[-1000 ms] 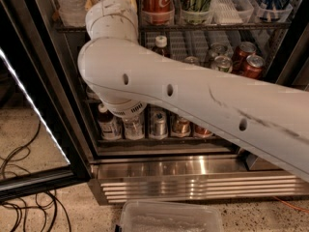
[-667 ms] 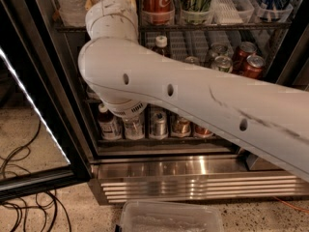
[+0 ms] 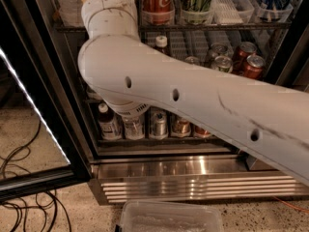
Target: Pick orange can from top shelf of fridge
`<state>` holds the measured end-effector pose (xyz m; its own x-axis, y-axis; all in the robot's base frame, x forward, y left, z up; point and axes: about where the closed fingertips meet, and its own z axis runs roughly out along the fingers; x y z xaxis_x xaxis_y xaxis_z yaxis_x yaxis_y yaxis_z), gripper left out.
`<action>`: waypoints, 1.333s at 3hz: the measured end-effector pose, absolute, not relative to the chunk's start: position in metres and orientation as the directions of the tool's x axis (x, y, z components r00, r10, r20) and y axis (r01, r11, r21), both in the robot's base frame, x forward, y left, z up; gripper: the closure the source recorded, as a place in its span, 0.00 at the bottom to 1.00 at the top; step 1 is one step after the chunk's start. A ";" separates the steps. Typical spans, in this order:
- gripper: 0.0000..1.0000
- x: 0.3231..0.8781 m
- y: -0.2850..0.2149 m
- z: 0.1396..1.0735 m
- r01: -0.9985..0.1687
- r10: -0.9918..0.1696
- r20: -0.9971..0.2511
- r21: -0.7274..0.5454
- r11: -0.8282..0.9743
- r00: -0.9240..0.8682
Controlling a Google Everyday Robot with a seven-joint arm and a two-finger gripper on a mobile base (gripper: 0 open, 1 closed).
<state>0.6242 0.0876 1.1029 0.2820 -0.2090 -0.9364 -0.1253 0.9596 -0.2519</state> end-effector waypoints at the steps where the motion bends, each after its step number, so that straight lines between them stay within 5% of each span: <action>1: 1.00 0.598 0.096 1.126 -0.201 -0.103 -0.937 -0.177 0.964 0.332; 4: 1.00 0.537 0.100 1.132 -0.516 0.105 -0.968 -0.028 0.856 0.226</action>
Offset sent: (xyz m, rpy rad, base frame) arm -0.0913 0.0093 0.0375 0.2591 0.0074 0.3361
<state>0.5373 0.1000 1.1317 0.2264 0.1053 -0.9683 -0.5164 0.8559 -0.0277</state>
